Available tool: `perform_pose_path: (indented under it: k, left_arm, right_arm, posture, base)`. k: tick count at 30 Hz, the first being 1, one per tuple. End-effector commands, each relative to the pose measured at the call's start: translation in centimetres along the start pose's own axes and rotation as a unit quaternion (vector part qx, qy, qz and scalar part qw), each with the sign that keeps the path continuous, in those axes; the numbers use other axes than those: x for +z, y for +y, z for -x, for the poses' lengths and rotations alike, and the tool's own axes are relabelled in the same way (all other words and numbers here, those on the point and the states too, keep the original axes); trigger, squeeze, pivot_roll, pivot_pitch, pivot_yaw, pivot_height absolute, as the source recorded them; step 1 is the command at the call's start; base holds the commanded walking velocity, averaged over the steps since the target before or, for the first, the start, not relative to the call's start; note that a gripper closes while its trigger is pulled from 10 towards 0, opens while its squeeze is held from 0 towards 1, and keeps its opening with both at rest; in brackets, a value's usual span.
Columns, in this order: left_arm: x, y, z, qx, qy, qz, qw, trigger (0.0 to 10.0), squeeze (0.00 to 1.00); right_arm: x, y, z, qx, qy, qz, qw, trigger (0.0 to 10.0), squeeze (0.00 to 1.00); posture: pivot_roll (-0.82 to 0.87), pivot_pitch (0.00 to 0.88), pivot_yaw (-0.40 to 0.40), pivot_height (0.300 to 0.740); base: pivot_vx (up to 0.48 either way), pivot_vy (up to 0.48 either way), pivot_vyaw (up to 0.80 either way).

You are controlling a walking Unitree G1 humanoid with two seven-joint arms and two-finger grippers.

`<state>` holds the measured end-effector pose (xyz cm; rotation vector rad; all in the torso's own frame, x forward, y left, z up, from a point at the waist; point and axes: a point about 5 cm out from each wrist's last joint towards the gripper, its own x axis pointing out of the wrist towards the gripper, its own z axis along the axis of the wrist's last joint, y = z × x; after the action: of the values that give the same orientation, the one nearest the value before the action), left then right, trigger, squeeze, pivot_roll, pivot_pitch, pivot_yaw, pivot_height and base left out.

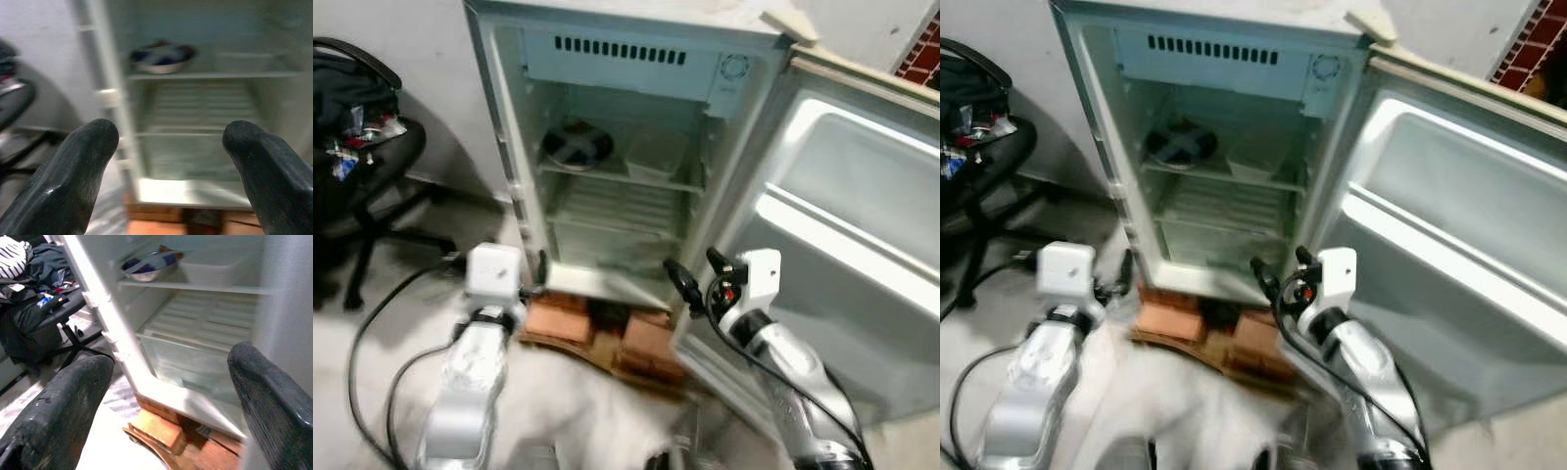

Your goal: Restocking fridge

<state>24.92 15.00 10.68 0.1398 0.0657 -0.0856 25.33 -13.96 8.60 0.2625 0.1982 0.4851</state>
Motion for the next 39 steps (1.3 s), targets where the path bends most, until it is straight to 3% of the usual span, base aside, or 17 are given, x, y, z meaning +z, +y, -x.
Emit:
perform_pose_path:
  k: [1,8,13,15,18,23,27,30,35,36,37,39]
  left_arm:
    - [0.0,0.7,0.2,0.007,-0.001,-0.006,1.0,10.0,0.0]
    - [-0.1,0.6,0.3,0.003,0.001,-0.007,1.0,10.0,0.0]
    - [-0.1,0.6,0.4,0.002,0.002,-0.007,1.0,10.0,0.0]
    - [-0.1,0.5,0.4,0.001,0.004,-0.007,1.0,10.0,0.0]
    - [-0.1,0.5,0.5,0.001,0.004,-0.006,1.0,10.0,0.0]
    - [-0.3,0.5,0.7,0.0,0.008,-0.007,1.0,10.0,0.0]
    - [-0.4,0.6,1.0,0.003,0.015,-0.002,1.0,10.0,0.0]
    - [-0.6,0.9,1.2,0.008,0.019,-0.001,1.0,10.0,0.0]
    - [-0.7,1.0,1.7,0.018,0.021,-0.004,1.0,10.0,0.0]
    - [-0.8,1.2,1.9,0.026,0.024,-0.009,0.999,10.0,0.0]
    - [-1.0,1.8,2.4,0.053,0.028,-0.02,0.998,10.0,0.0]
    - [-1.3,2.3,3.1,0.075,0.04,-0.016,0.996,10.0,0.0]
  right_arm:
    - [0.3,1.5,-0.3,0.052,0.003,-0.008,0.999,10.0,0.0]
    - [-0.9,2.1,1.5,0.167,0.08,-0.017,0.983,10.0,0.0]
    - [-1.3,1.5,2.5,0.197,0.119,-0.006,0.973,10.0,0.0]
    - [-1.5,0.4,2.8,0.189,0.138,0.026,0.972,10.0,0.0]
    - [-1.4,0.1,3.2,0.204,0.15,0.017,0.967,10.0,0.0]
    - [-1.9,-0.5,5.8,0.296,0.223,0.026,0.929,10.0,0.0]
    - [-2.1,-1.2,7.2,0.326,0.262,0.046,0.907,10.0,0.0]
    - [-2.5,-2.7,7.7,0.321,0.296,0.084,0.896,10.0,0.0]
    - [-2.3,-4.2,7.6,0.299,0.314,0.117,0.893,10.0,0.0]
    - [-2.3,-5.0,7.3,0.275,0.319,0.143,0.896,10.0,0.0]
    - [-2.2,-6.3,6.6,0.229,0.314,0.176,0.905,10.0,0.0]
    - [-1.6,-7.1,5.5,0.189,0.287,0.191,0.92,10.0,0.0]
  posture:
    - [0.1,0.097,-0.052,0.74]
    - [0.1,0.102,-0.05,0.74]
    - [0.1,0.103,-0.05,0.74]
    - [0.1,0.105,-0.05,0.74]
    - [0.1,0.107,-0.051,0.74]
    - [0.11,0.11,-0.051,0.74]
    - [0.11,0.112,-0.052,0.74]
    - [0.12,0.114,-0.052,0.74]
    - [0.12,0.115,-0.051,0.74]
    - [0.12,0.115,-0.05,0.74]
    - [0.12,0.116,-0.05,0.74]
    - [0.12,0.117,-0.05,0.74]
  base:
    - [0.0,-0.45,0.0]
    - [0.0,-0.452,0.0]
    - [0.0,-0.451,0.0]
    - [0.0,-0.446,0.0]
    - [0.0,-0.439,0.0]
    - [0.0,-0.395,0.0]
    - [0.0,-0.065,0.0]
    - [0.0,0.0,0.0]
    - [0.0,0.0,0.0]
    - [0.0,0.0,0.0]
    - [0.0,0.0,0.0]
    - [0.0,0.0,0.0]
